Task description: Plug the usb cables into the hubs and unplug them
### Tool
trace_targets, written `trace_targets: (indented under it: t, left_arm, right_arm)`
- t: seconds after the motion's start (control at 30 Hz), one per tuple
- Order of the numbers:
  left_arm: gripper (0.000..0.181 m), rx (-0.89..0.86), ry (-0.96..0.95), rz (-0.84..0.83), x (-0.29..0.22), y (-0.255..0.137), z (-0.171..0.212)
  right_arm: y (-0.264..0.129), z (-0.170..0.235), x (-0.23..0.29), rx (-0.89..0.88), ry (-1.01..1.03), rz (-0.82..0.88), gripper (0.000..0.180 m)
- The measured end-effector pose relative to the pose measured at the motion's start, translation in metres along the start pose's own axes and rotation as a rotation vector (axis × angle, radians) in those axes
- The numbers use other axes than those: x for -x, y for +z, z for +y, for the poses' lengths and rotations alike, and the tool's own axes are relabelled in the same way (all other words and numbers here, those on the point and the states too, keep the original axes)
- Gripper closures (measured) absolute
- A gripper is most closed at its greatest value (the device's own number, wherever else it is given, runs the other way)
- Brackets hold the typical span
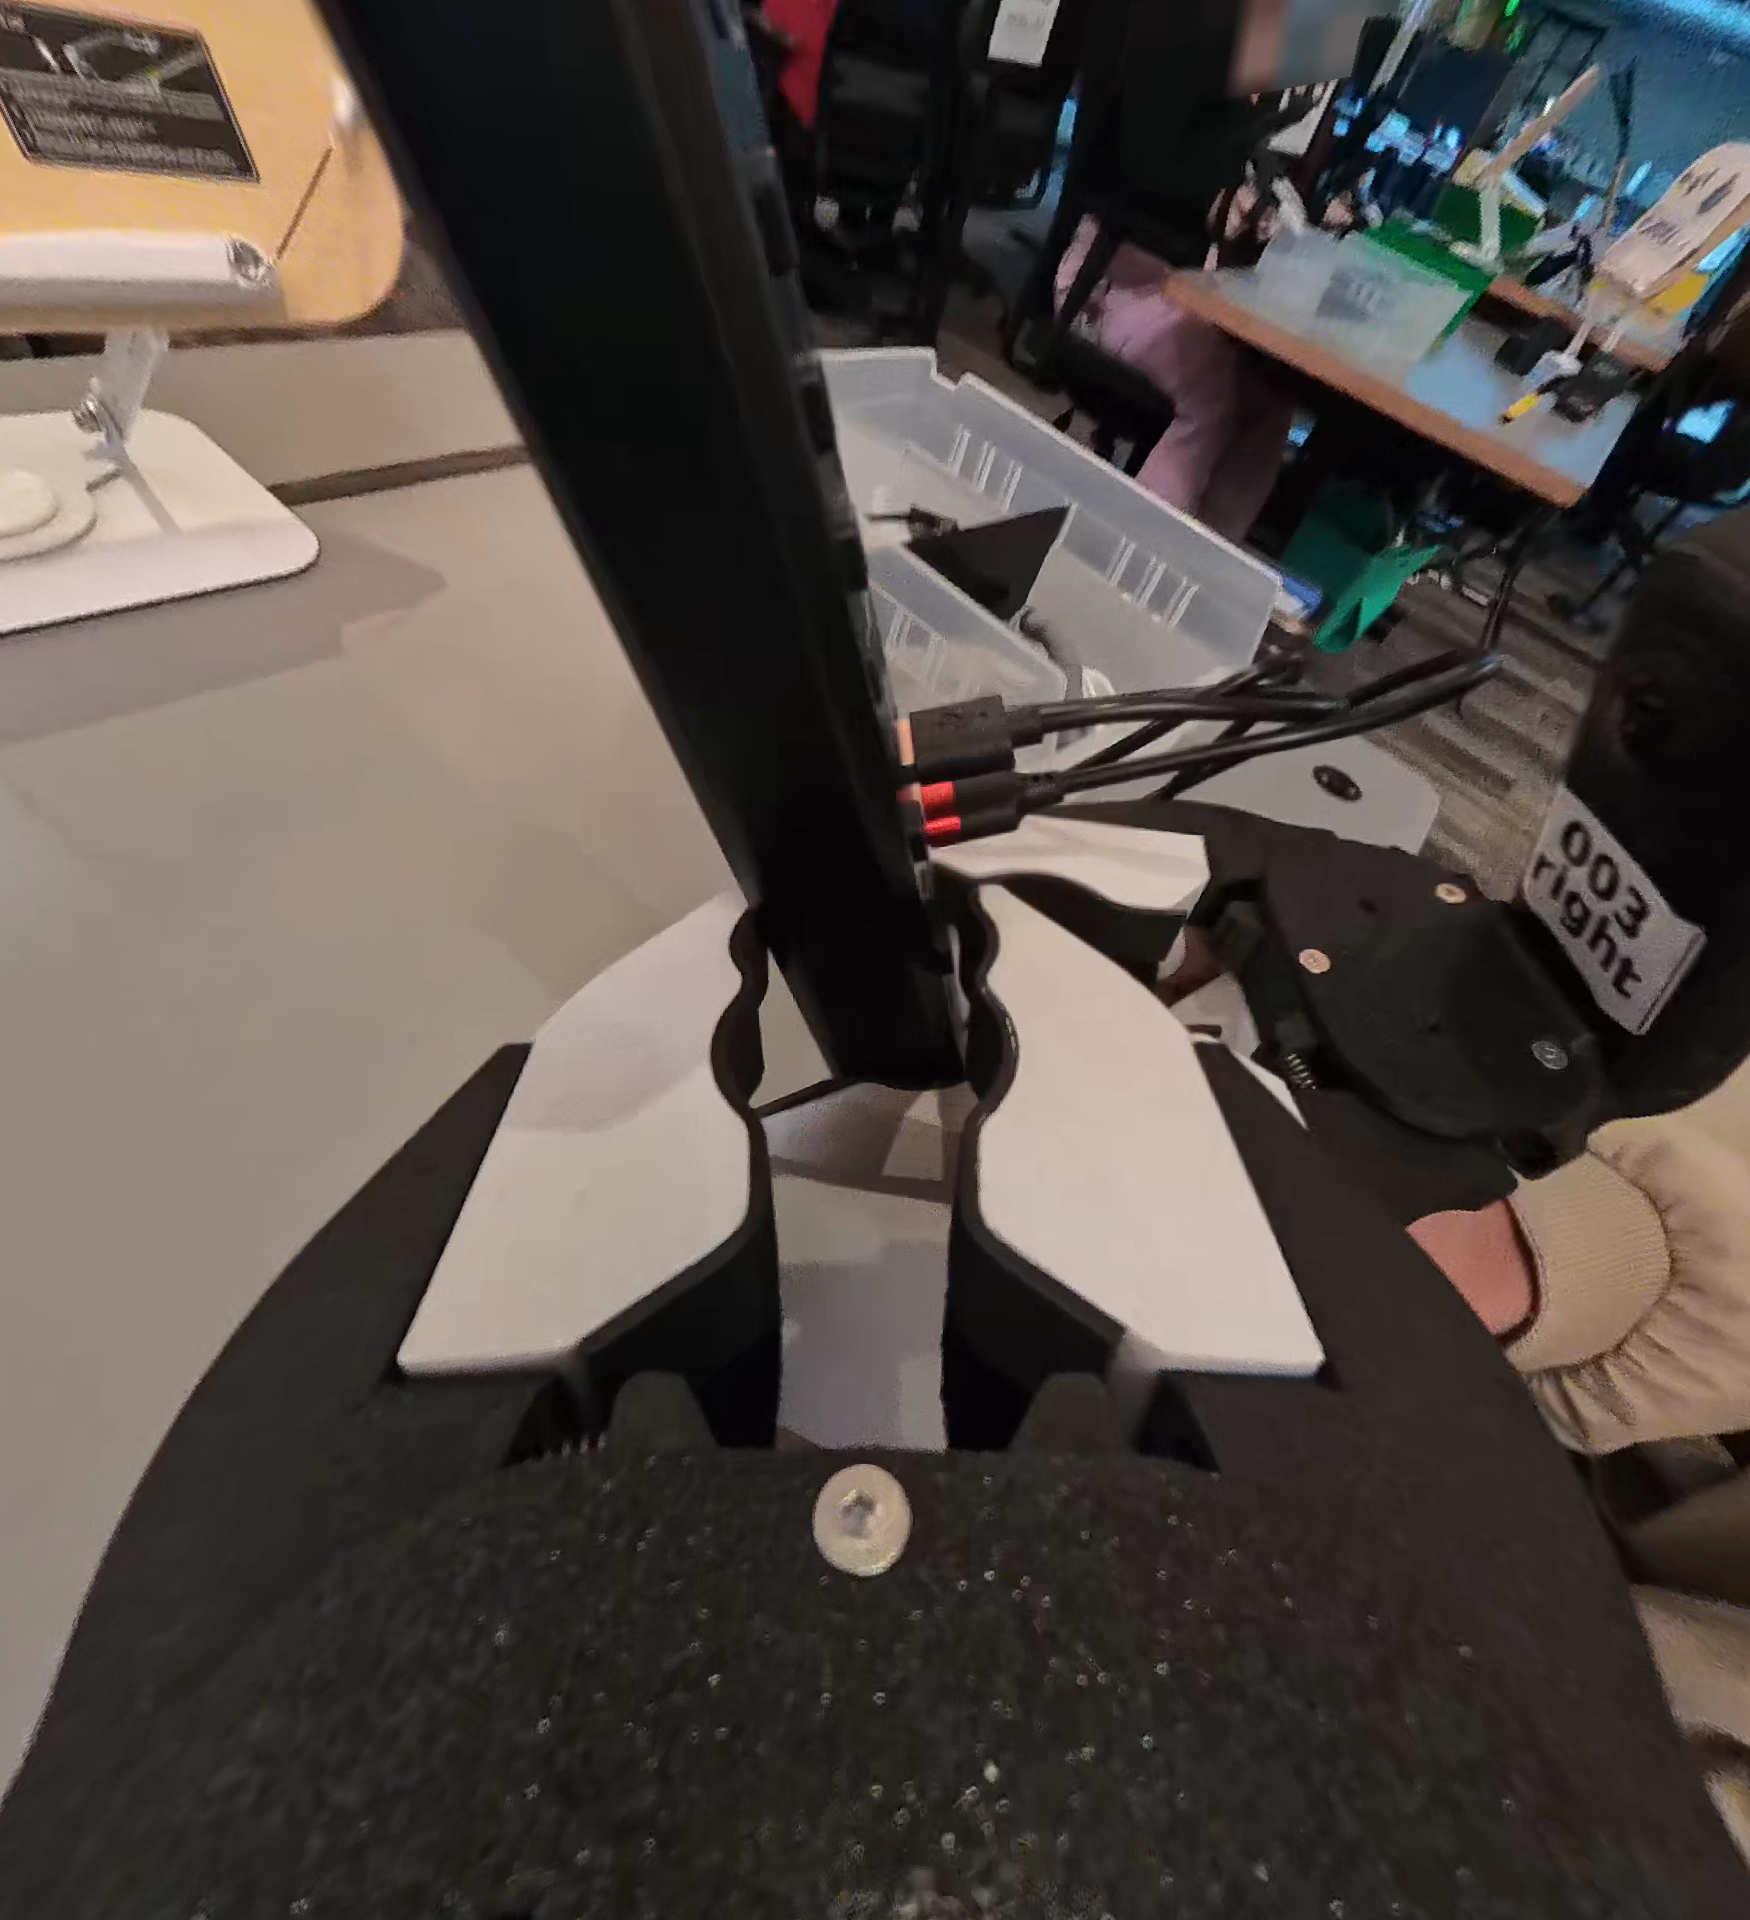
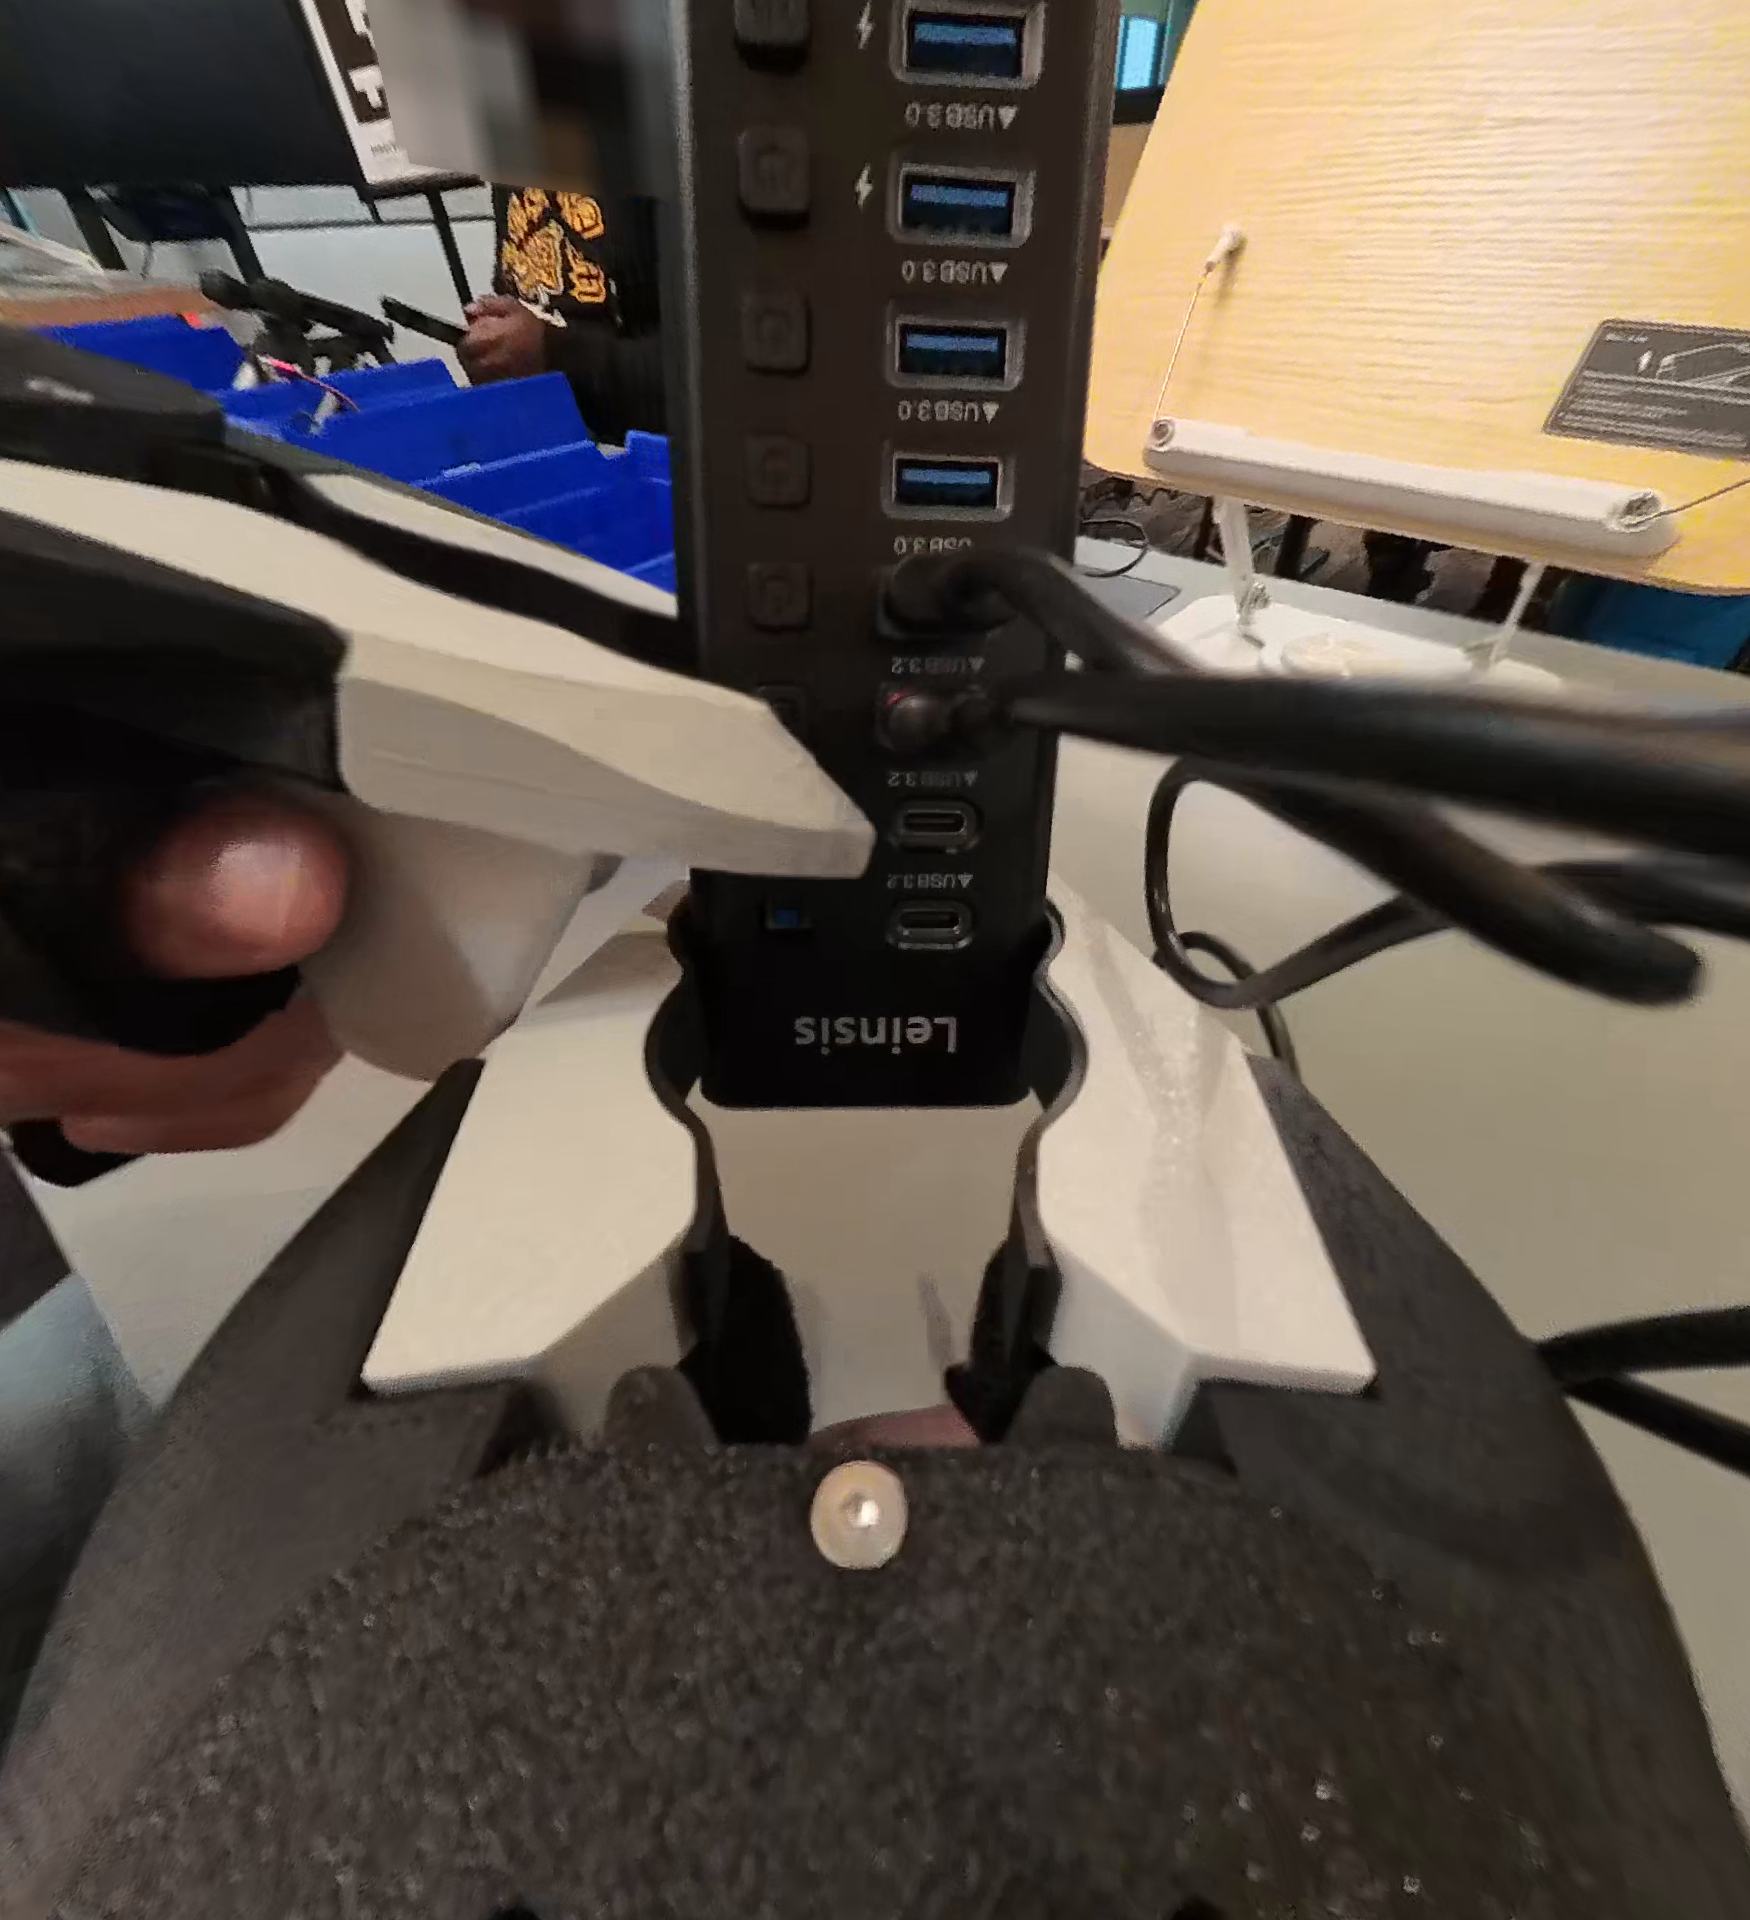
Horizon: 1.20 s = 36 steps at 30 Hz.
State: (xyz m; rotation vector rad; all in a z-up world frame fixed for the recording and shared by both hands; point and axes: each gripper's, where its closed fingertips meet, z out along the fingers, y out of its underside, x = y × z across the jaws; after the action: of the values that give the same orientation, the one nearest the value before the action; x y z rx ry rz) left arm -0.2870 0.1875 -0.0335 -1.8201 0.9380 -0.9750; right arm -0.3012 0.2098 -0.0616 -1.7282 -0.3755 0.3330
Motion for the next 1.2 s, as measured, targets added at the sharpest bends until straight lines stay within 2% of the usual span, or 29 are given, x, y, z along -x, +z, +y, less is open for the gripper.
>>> trace_targets:
  t: [0.17,0.33,0.37,0.47,0.57,0.67,0.8,0.93,1.07,1.2]
  left_arm:
    - [0.147,0.097,-0.02,0.023,0.004,-0.003,0.01]
    - [0.152,0.138,0.013,0.0,0.017,-0.009,0.013]
    - [0.152,0.132,0.029,-0.045,0.027,-0.011,0.012]
    - [0.153,0.134,0.058,-0.229,0.069,-0.02,0.016]
    - [0.152,0.106,-0.053,-0.2,0.08,-0.023,0.025]
    - [0.152,0.07,-0.097,-0.193,0.08,-0.022,0.025]
    - [0.152,-0.006,-0.031,-0.241,0.073,-0.02,0.016]
    - [0.152,-0.068,0.114,-0.317,0.066,-0.018,0.01]
    - [0.153,-0.153,0.271,-0.377,0.056,-0.021,0.001]
    - [0.153,-0.212,0.319,-0.39,0.046,-0.02,-0.005]
  right_arm:
    - [0.002,0.001,0.008,0.003,-0.137,0.02,0.12]
    - [0.005,0.011,0.019,0.057,-0.148,-0.097,0.114]
    - [0.003,0.015,0.021,0.075,-0.135,-0.115,0.121]
    - [-0.011,0.018,0.04,0.079,-0.11,-0.23,0.125]
    - [-0.027,-0.012,0.048,0.003,-0.146,-0.248,0.137]
    - [-0.025,-0.053,0.021,-0.052,-0.227,-0.103,0.148]
    - [0.005,-0.041,0.008,0.104,-0.118,-0.13,0.141]
    - [0.01,-0.043,-0.003,0.09,-0.066,-0.082,0.146]
    - [0.01,-0.037,0.002,0.119,0.003,-0.171,0.146]
    - [0.004,-0.046,0.01,0.061,-0.023,-0.234,0.16]
